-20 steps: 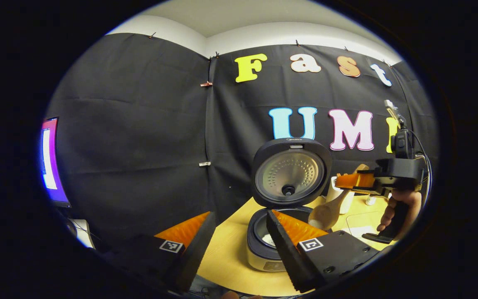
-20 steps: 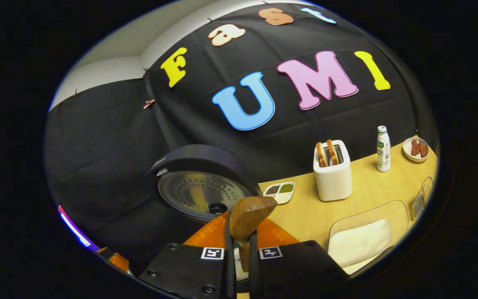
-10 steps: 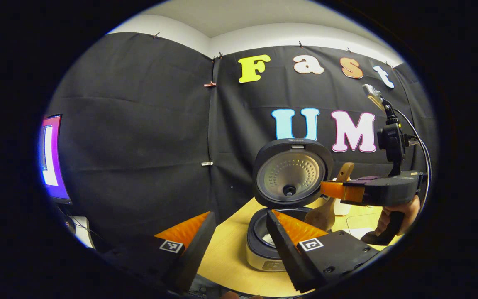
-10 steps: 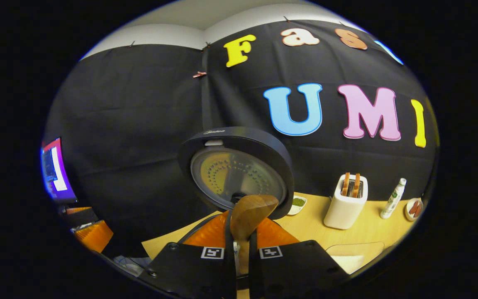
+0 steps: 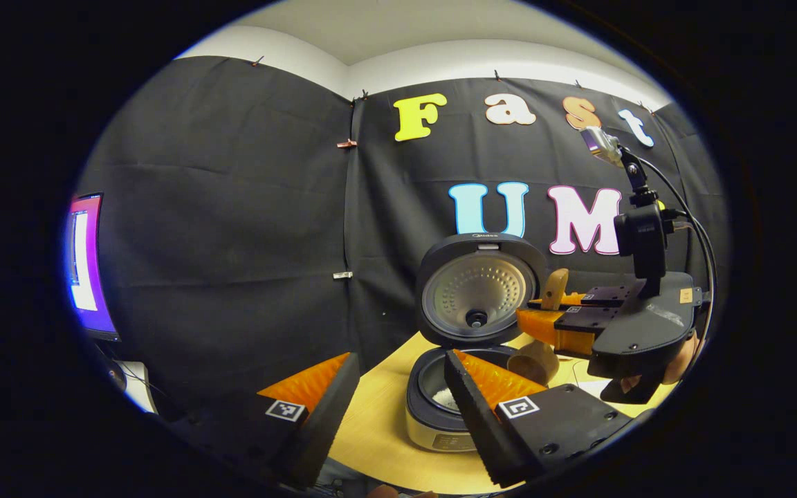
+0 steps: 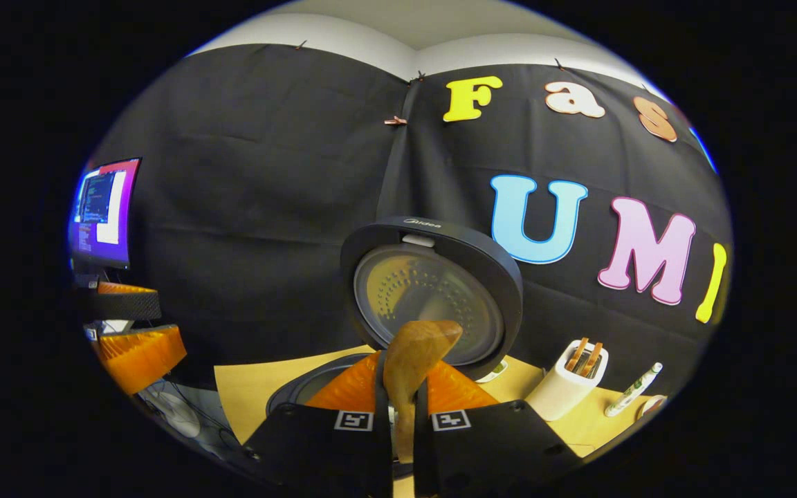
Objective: Close the left gripper, press the button to open the rice cooker; take a wooden spoon from the chopstick holder with the right hand, scoop a spoonful of rice and pour it into the rice cooker, then put the wooden spoon back into the chopstick holder.
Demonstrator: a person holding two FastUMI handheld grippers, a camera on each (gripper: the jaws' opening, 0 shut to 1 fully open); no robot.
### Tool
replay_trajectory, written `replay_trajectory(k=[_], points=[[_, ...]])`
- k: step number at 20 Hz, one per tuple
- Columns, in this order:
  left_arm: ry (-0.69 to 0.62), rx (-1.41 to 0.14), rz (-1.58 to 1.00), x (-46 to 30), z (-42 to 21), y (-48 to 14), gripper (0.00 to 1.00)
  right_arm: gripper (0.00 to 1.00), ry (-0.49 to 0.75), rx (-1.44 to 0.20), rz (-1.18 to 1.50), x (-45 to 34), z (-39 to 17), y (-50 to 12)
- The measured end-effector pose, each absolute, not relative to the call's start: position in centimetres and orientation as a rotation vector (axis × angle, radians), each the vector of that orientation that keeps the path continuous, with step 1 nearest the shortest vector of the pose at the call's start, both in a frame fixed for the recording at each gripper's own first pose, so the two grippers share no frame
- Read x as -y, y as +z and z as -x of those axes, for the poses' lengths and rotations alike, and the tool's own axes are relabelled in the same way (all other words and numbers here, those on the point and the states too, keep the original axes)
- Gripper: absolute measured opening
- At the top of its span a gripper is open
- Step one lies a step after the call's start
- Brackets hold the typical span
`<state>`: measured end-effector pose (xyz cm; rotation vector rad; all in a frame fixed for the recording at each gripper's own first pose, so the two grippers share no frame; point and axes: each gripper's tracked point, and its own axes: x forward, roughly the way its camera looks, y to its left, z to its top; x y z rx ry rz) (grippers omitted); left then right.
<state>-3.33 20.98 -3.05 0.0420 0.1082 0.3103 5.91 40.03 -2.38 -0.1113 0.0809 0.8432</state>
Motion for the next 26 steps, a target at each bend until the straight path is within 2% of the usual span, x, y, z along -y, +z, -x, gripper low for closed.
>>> replay_trajectory(k=[7,8,9,19,26], points=[[0.299,-0.107,-0.047,-19.8,2.8,-2.7,0.86,0.16,0.721,-0.131,-0.117,-35.5,-8.2,-0.7],[0.29,-0.113,-0.038,-19.2,2.5,-2.8,0.86,0.12,0.693,-0.129,-0.136,-34.2,-8.6,-0.4],[0.275,-0.117,-0.027,-18.4,2.2,-2.9,0.86,0.16,0.666,-0.124,-0.146,-32.8,-9.1,-0.1],[0.166,-0.128,-0.054,-9.8,-0.2,-3.0,0.87,0.16,0.324,-0.142,-0.187,-12.9,-14.2,-1.9],[0.127,-0.136,-0.055,-3.9,-1.2,-2.8,0.87,0.16,0.158,-0.153,-0.148,0.1,-16.4,-4.0]])
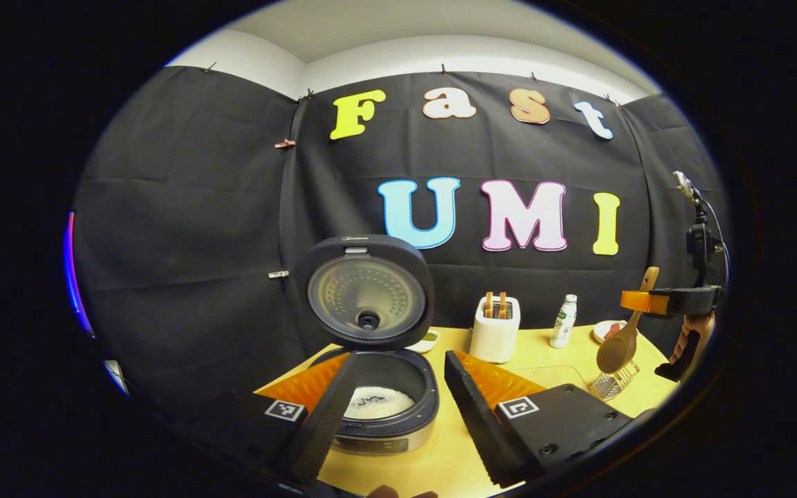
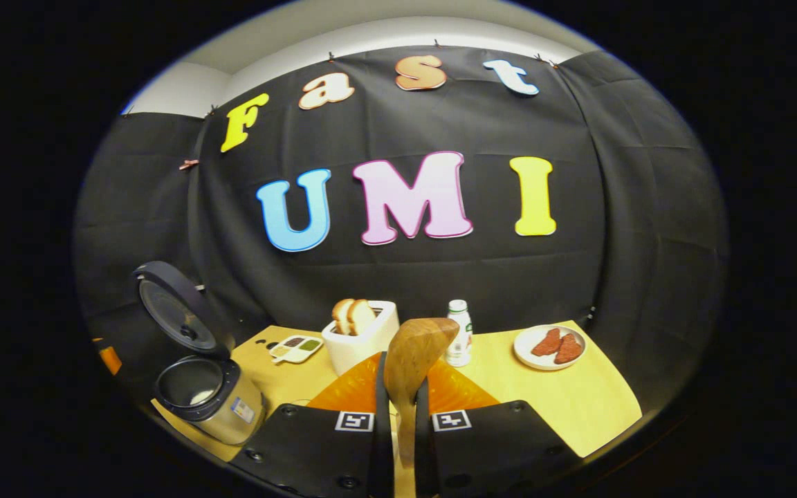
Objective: Close the left gripper, press the button to open the rice cooker; take a wooden spoon from the chopstick holder with the right hand, scoop a spoonful of rice and pour it into the rice cooker, then put the wooden spoon back into the chopstick holder.
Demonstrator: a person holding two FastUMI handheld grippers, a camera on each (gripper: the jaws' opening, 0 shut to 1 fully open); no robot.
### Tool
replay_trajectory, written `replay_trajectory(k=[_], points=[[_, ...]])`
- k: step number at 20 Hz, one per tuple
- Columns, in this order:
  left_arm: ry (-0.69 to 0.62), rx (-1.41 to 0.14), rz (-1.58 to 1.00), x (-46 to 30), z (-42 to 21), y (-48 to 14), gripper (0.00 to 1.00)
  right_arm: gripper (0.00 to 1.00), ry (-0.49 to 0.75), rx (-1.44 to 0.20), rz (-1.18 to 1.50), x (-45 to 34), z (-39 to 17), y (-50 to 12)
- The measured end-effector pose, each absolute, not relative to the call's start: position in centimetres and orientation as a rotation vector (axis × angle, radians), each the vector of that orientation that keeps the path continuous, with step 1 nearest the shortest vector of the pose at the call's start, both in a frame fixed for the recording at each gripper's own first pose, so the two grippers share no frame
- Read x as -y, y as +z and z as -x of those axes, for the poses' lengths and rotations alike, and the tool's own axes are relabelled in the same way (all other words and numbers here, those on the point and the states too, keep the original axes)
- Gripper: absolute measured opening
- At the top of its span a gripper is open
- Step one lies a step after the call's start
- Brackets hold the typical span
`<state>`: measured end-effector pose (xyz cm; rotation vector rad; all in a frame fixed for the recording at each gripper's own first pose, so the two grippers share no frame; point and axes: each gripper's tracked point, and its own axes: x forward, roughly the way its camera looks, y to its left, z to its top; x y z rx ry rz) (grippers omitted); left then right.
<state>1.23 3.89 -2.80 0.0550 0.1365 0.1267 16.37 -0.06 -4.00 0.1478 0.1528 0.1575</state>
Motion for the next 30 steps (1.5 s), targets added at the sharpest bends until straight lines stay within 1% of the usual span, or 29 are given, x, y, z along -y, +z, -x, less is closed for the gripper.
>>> replay_trajectory(k=[5,10,13,16,18,19,21,23,24,25,26,28,30], points=[[0.116,-0.134,-0.07,-1.2,-1.6,-2.4,0.87,0.16,0.058,-0.145,-0.106,5.7,-18.0,-5.3],[0.094,-0.138,-0.082,0.9,-1.6,-2.3,0.86,0.16,0.038,-0.182,-0.066,7.2,-19.2,-8.4],[0.092,-0.127,-0.102,1.3,-1.4,-1.6,0.86,0.16,0.035,-0.225,-0.086,7.4,-19.8,-10.3],[0.086,-0.124,-0.106,1.5,-1.4,-1.6,0.86,0.16,0.013,-0.258,-0.106,7.9,-19.3,-11.8],[0.039,-0.126,-0.033,2.4,-1.3,-1.7,0.87,0.16,-0.001,-0.276,-0.108,8.1,-18.9,-12.3],[0.045,-0.127,-0.015,2.1,-1.3,-1.6,0.86,0.16,-0.003,-0.287,-0.108,8.1,-18.5,-12.6],[0.07,-0.131,-0.033,0.9,-1.5,-1.6,0.89,0.17,0.003,-0.324,-0.106,7.9,-17.8,-13.5],[0.091,-0.133,-0.04,0.1,-1.7,-1.6,0.89,0.21,-0.004,-0.347,-0.101,7.9,-16.9,-14.0],[0.094,-0.135,-0.031,-0.3,-1.8,-1.7,0.89,0.29,-0.016,-0.373,-0.1,8.1,-16.6,-14.9],[0.095,-0.131,-0.017,-0.5,-1.8,-1.5,0.89,0.34,-0.036,-0.381,-0.096,8.5,-16.1,-15.1],[0.101,-0.131,-0.012,-0.9,-1.7,-1.5,0.89,0.41,-0.059,-0.37,-0.091,9.0,-16.0,-14.6],[0.113,-0.129,-0.018,-1.7,-1.6,-1.4,0.89,0.45,-0.106,-0.328,-0.086,10.2,-15.7,-13.1],[0.119,-0.127,-0.02,-2.5,-1.8,-1.3,0.89,0.46,-0.121,-0.297,-0.092,10.7,-15.1,-11.6]])
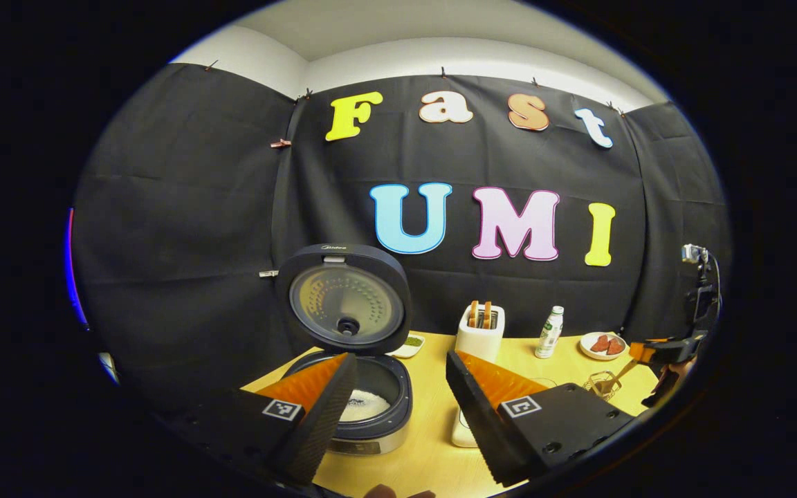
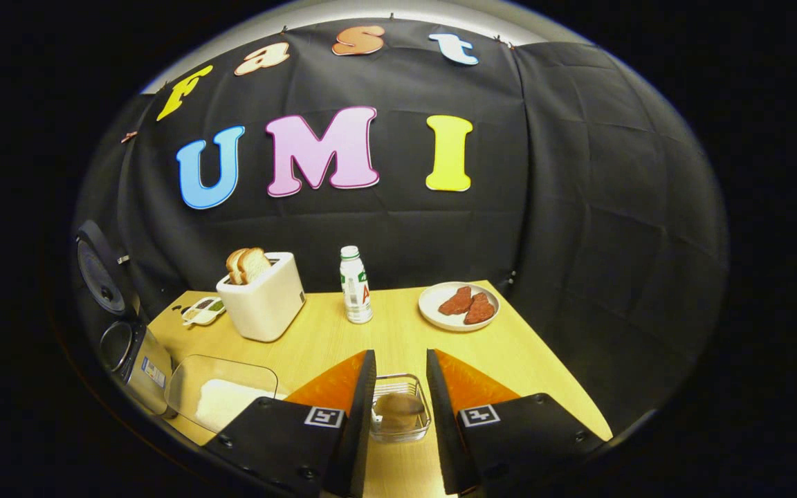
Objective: Close the left gripper, press the button to open the rice cooker; take a wooden spoon from the chopstick holder with the right hand, scoop a spoonful of rice and pour it into the rice cooker, then put the wooden spoon back into the chopstick holder.
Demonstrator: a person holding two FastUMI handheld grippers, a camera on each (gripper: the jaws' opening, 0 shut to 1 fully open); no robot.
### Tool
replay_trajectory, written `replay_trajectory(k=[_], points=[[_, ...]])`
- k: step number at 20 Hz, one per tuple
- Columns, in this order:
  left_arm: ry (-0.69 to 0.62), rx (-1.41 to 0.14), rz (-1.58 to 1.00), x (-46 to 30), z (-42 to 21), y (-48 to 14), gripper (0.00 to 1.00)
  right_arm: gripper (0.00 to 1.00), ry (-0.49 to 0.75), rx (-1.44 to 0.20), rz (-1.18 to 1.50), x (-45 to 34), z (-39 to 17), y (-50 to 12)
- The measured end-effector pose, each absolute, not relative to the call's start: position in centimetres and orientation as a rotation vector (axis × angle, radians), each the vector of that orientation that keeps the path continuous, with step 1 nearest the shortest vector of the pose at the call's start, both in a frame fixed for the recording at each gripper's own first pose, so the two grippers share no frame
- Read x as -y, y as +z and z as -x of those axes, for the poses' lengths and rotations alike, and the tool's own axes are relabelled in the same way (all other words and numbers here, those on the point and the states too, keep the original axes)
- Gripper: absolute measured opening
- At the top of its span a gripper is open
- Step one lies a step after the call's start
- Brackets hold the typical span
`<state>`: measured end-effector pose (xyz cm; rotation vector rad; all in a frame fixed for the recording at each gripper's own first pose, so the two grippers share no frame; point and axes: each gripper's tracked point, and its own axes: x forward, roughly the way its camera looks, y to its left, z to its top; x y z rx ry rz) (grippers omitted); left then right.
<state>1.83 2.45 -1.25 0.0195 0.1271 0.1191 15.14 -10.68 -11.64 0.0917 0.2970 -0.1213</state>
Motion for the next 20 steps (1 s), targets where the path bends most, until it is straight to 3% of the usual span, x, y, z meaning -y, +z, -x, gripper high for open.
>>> replay_trajectory(k=[7,8,10,20], points=[[0.143,-0.089,-0.035,-6.0,-4.2,0.2,0.89,0.52,-0.084,-0.258,-0.142,8.3,-13.2,-9.5],[0.142,-0.084,-0.038,-6.4,-4.8,0.4,0.89,0.64,-0.079,-0.26,-0.137,7.9,-13.0,-9.6],[0.138,-0.064,-0.036,-7.2,-5.9,1.3,0.89,0.69,-0.065,-0.262,-0.13,6.8,-12.6,-9.6],[0.104,0.059,-0.055,-11.1,-14.2,8.0,0.94,0.69,0.025,-0.232,-0.104,1.3,-11.2,-8.1]])
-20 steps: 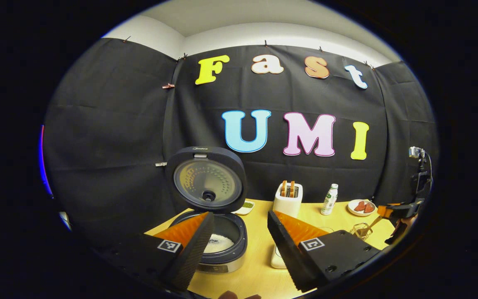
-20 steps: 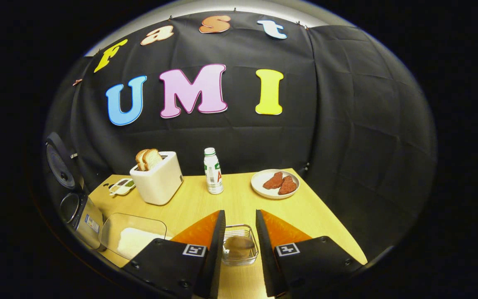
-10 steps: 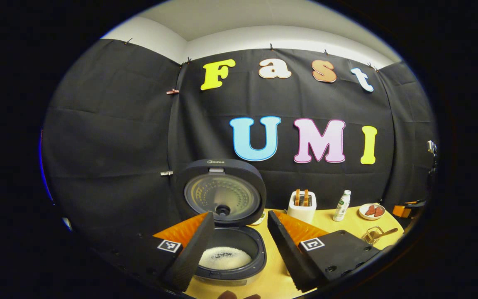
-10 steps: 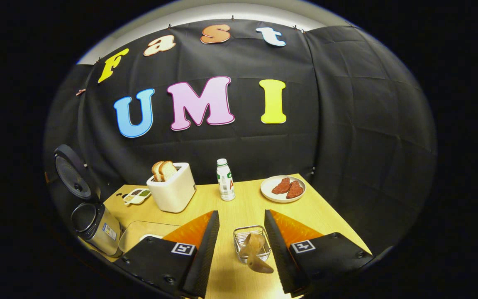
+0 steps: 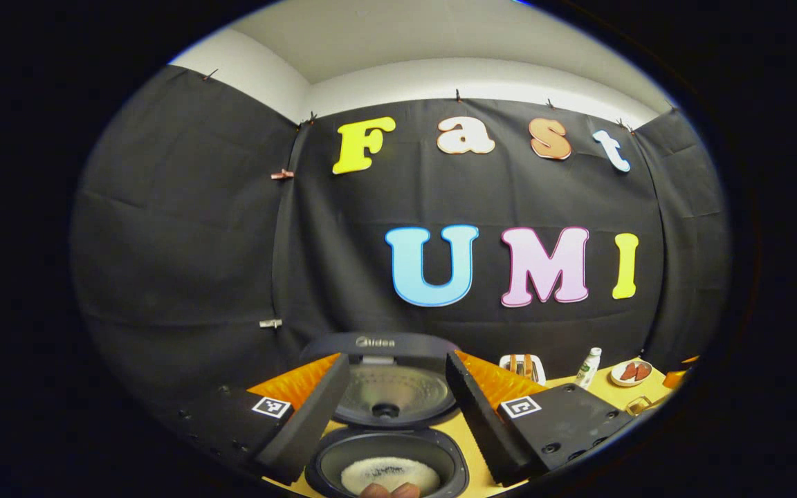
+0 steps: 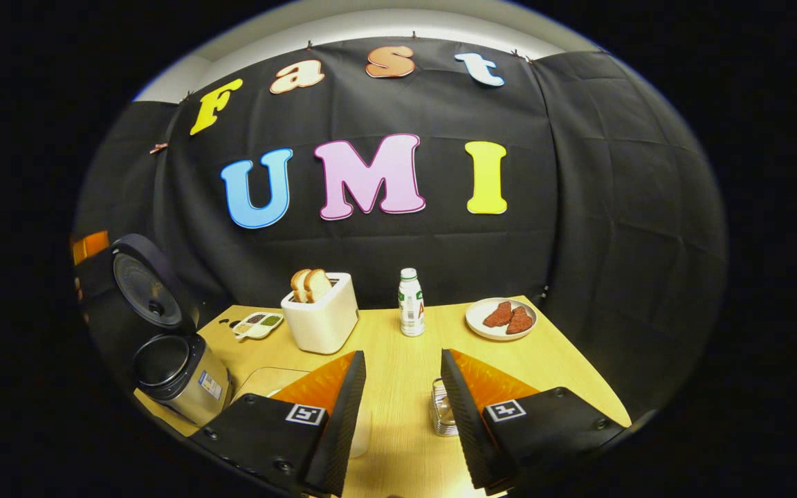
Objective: Close the left gripper, press the button to open the rice cooker; take a wooden spoon from the chopstick holder with the right hand, scoop a spoonful of rice and pour it into the rice cooker, then put the wooden spoon back into the chopstick holder.
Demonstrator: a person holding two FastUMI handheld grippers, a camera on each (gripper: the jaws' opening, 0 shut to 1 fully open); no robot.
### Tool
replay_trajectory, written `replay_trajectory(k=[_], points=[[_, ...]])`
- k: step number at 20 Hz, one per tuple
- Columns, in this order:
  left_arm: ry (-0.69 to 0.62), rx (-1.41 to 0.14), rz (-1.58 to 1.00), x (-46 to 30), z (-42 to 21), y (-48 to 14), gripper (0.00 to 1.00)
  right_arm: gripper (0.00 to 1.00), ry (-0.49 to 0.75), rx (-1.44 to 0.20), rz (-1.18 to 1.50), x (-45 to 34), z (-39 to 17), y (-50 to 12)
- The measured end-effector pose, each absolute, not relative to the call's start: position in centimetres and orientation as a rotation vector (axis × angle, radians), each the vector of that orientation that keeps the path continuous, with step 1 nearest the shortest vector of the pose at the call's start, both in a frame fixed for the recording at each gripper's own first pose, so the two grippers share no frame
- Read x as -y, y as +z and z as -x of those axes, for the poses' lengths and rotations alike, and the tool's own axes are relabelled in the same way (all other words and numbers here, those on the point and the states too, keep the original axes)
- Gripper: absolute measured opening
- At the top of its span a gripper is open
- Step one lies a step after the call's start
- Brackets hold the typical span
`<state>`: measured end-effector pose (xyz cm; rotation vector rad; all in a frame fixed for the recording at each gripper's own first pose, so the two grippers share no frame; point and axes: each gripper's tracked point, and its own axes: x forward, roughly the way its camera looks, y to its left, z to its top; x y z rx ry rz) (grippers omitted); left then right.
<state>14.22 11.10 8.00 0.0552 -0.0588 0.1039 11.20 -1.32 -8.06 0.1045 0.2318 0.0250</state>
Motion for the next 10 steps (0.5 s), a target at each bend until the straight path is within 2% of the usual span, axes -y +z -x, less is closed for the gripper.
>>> replay_trajectory(k=[7,8,10], points=[[0.084,0.024,-0.014,-12.8,-19.7,9.4,0.95,0.69,0.049,-0.234,-0.104,-0.7,-11.2,-7.8],[0.09,0.012,-0.01,-13.1,-20.2,9.1,0.92,0.69,0.05,-0.231,-0.101,-0.8,-11.2,-7.7],[0.093,-0.021,0.0,-13.6,-21.2,8.5,0.95,0.69,0.052,-0.226,-0.104,-1.0,-11.4,-7.4]])
